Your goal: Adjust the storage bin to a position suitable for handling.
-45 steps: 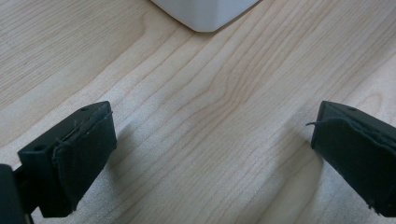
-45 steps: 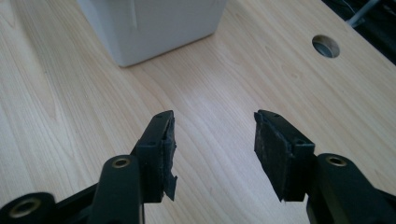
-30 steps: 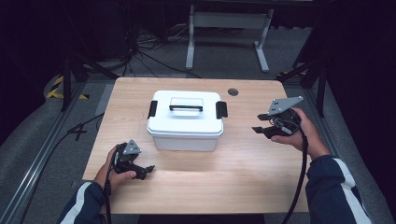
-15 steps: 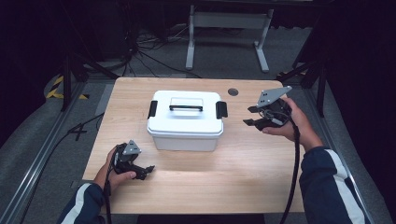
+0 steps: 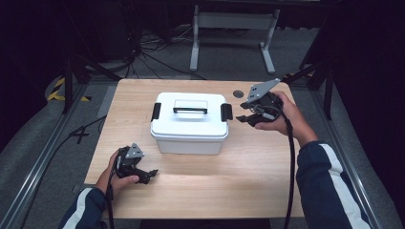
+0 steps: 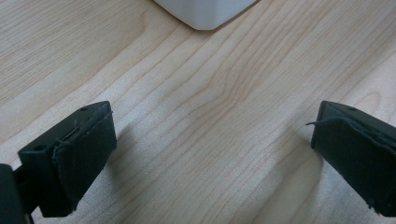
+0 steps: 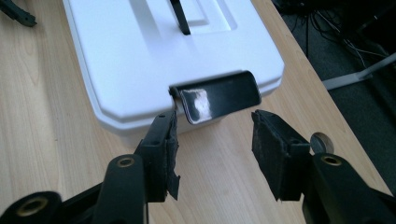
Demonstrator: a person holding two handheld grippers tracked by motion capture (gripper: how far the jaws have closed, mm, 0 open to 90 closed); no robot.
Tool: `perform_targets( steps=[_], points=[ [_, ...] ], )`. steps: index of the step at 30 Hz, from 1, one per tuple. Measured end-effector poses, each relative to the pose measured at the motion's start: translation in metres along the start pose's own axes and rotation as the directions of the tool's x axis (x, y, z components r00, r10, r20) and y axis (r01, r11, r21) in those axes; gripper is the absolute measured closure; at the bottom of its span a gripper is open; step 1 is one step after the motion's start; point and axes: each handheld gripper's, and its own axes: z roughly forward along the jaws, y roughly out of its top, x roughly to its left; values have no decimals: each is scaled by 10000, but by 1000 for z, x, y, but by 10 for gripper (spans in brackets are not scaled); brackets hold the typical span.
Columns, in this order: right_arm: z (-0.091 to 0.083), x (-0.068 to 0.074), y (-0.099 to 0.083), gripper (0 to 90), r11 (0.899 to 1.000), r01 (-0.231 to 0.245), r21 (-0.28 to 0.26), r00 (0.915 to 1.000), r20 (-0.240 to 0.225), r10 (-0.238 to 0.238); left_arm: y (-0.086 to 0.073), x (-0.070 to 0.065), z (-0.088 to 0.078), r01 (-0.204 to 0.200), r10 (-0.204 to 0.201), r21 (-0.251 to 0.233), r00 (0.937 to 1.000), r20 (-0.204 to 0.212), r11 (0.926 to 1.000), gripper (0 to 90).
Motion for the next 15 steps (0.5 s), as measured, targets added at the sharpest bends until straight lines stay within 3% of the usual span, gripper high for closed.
perform_targets(
  steps=[15],
  points=[
    [24, 6, 36, 518, 9959, 838, 346, 9953, -524, -819, 0, 0, 0, 11, -11, -10, 10000, -6, 10000, 6]
  ],
)
